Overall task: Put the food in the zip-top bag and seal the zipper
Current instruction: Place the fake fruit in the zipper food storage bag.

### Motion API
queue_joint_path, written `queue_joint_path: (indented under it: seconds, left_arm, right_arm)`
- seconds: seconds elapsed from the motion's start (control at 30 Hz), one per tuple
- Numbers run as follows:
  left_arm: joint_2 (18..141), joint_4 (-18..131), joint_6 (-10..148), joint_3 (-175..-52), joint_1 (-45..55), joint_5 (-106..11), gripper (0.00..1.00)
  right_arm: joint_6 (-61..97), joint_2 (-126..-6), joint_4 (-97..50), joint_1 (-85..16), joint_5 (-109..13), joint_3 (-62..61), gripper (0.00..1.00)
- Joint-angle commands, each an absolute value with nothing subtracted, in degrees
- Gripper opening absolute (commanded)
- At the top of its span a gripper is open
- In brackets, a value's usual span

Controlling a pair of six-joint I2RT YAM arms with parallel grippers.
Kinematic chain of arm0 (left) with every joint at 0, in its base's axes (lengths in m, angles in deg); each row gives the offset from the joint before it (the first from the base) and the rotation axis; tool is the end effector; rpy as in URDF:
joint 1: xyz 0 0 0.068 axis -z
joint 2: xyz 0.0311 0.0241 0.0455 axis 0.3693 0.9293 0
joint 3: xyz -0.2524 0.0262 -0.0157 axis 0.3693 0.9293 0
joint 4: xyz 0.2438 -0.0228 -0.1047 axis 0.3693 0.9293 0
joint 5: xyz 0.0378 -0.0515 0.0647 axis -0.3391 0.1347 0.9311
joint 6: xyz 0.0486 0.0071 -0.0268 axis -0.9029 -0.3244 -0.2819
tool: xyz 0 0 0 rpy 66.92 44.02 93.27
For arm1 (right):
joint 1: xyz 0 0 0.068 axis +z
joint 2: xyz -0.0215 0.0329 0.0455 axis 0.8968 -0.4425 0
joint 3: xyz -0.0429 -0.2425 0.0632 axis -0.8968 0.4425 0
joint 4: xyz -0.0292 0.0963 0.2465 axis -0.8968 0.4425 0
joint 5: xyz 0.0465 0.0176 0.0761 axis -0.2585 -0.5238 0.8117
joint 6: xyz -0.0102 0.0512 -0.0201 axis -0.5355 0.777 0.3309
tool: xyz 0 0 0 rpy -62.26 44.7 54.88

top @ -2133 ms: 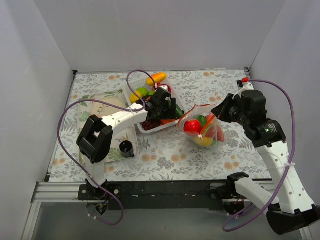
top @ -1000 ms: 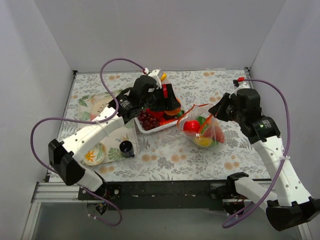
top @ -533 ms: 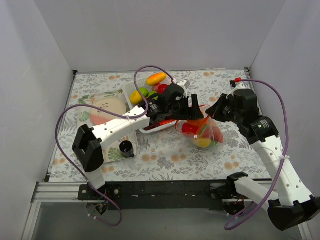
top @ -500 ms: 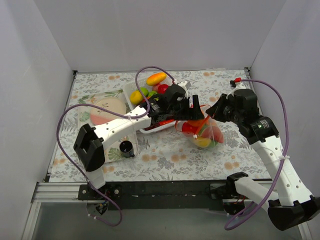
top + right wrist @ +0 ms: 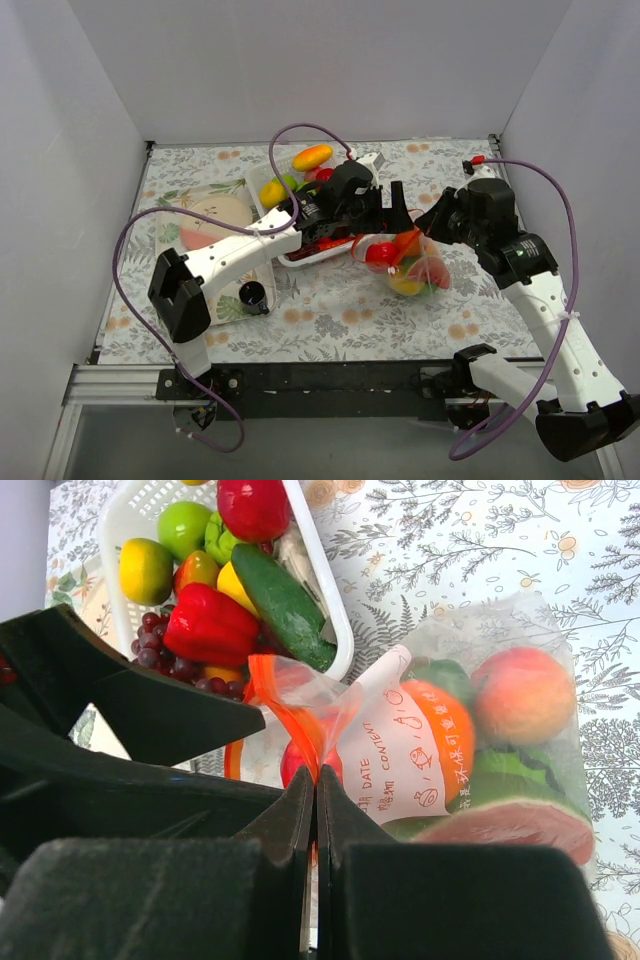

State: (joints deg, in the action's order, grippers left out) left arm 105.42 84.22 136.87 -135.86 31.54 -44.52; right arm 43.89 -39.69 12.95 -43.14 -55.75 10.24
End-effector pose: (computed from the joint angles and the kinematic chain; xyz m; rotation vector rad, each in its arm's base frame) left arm 0.2490 -0.3388 0.3217 -0.5053 2.4528 -1.3053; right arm 0.2009 0.0752 0.3643 0.2245 2.0818 0.5703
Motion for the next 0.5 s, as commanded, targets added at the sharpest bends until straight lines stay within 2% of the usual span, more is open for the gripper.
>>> queue_joint_path:
  seconds: [0.0,0.03,0.13,0.27,0.33,0.47]
  left_arm:
    - [98.3,85.4,135.4,-137.5,31.6,-42.8,0.84]
    - [97.0,87.3,135.1,-137.6,31.6,-40.7,0.73]
    - [94.1,91.7,133.1,-137.1,31.7,-33.4,0.55]
    - [91.2,95.7,130.6,-133.3,30.7,-26.1,0.41]
    - [91.0,96.5,130.5,-130.9,30.5,-25.3,0.41]
    - [91.5,95.4,131.2,-127.5,30.5,-27.5,0.48]
  right_arm:
    - [43.3,-38.9,11.0,-42.8,-55.2,8.5,0.01]
    - [43.3,-39.0,10.8,-42.8,-55.2,8.5,0.01]
    - [43.0,-39.5,11.0,-42.8,-55.2,8.0,0.01]
    - [42.8,-39.2,11.2,-42.9,-55.2,7.6,0.01]
    - [42.8,-38.9,11.2,-42.8,-55.2,7.1,0.01]
    - [42.7,-38.8,11.2,-42.8,-55.2,6.7,0.01]
